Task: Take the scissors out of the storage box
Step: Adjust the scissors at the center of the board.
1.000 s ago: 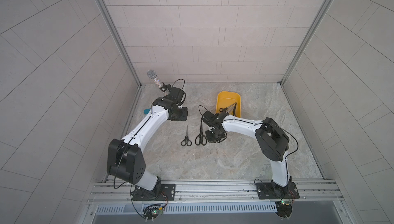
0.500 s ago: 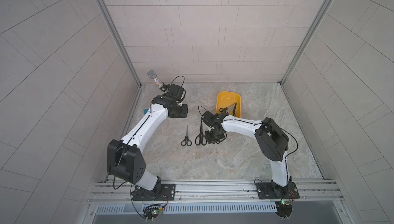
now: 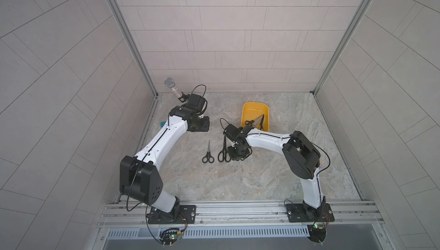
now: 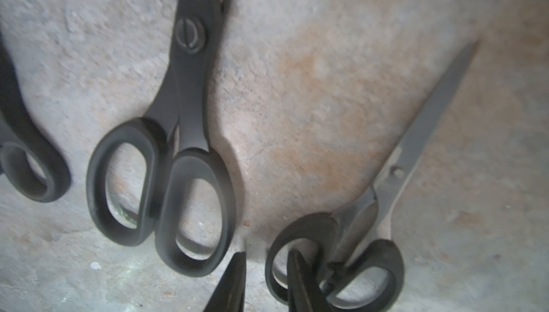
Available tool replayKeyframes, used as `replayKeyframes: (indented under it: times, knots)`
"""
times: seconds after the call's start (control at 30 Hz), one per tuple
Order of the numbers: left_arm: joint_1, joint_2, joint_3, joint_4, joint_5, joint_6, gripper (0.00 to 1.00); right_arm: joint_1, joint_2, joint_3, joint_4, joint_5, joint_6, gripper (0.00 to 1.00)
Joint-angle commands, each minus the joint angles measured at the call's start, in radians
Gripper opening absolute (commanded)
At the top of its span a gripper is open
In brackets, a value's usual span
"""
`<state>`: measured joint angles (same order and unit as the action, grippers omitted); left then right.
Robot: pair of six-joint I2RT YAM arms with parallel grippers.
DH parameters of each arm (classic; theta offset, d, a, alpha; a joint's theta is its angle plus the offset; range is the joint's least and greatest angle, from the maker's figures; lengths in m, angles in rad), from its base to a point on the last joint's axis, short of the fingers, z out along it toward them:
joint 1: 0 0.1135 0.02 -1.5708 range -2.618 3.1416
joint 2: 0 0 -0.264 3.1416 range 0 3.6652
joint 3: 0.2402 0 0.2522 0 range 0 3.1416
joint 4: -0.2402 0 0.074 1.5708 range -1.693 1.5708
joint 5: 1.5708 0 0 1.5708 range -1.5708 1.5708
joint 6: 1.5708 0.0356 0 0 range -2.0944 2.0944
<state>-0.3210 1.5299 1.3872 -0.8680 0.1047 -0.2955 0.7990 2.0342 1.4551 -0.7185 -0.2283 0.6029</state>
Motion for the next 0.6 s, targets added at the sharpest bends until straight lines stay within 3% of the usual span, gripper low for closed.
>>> replayKeyframes:
  times: [0.0, 0.17, 0.33, 0.57]
  knots:
    - [0.004, 0.007, 0.026, -0.019, -0.012, 0.012, 0.41, -0.007, -0.066, 0.016, 0.006, 0.027, -0.014, 0.33]
    - [-0.022, 0.03, 0.055, -0.027, -0.015, 0.019, 0.41, -0.07, -0.182, 0.031, -0.003, 0.055, -0.046, 0.39]
    - [-0.099, 0.095, 0.124, -0.028, -0.055, 0.007, 0.41, -0.248, -0.279, 0.003, -0.003, 0.08, -0.046, 0.41]
    - [-0.231, 0.265, 0.29, -0.028, -0.083, 0.031, 0.41, -0.491, -0.216, 0.062, -0.011, 0.217, -0.021, 0.46]
